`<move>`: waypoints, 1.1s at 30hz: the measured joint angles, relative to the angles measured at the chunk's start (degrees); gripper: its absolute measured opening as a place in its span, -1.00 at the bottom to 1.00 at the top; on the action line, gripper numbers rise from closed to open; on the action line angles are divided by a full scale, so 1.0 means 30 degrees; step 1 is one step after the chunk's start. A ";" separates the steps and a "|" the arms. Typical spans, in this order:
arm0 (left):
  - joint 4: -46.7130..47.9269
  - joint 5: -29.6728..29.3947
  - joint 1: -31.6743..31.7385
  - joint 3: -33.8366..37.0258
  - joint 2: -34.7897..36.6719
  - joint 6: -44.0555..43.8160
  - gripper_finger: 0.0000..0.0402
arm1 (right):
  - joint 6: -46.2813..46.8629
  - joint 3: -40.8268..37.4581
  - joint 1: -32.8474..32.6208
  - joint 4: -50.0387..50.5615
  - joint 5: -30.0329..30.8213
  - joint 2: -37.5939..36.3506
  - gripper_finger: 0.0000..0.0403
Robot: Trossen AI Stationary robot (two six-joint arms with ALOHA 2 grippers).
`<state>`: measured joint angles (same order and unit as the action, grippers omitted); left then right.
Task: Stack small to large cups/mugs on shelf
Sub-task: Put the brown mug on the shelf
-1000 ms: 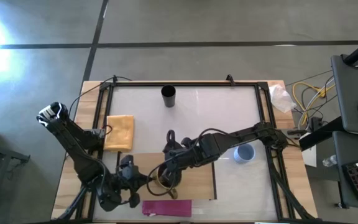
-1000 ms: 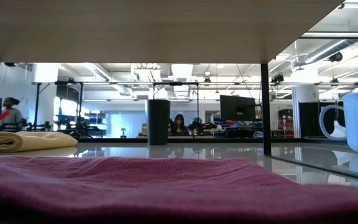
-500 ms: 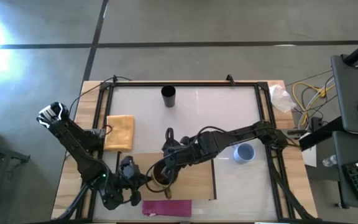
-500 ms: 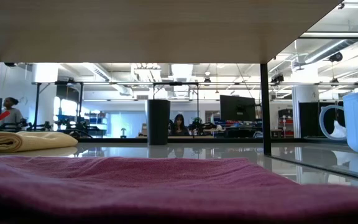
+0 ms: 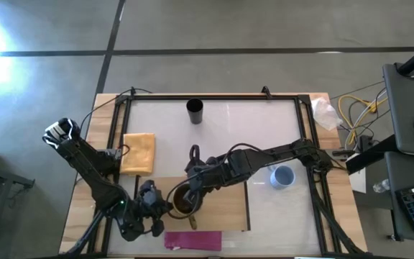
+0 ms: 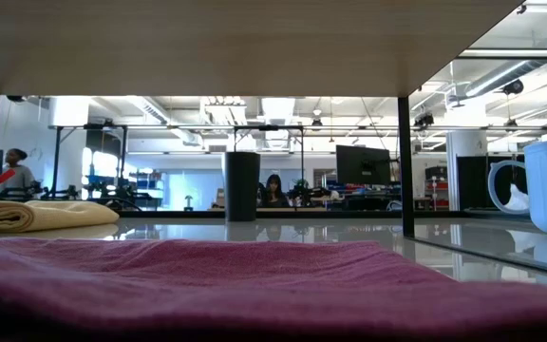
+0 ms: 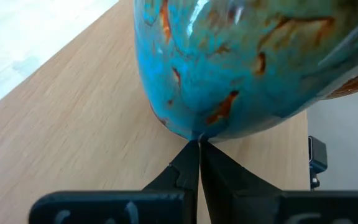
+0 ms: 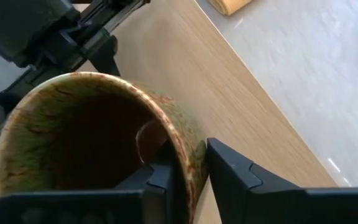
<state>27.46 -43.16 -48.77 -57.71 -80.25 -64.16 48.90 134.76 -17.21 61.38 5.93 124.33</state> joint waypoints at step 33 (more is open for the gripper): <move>-0.0204 -0.0267 0.0422 0.0022 0.0000 0.0022 -1.00 | 0.0019 0.0000 0.0205 -0.0287 -0.0595 0.0000 -0.53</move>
<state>26.85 -43.96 -47.51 -57.65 -80.25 -64.10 48.96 134.76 -16.60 60.52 4.14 124.33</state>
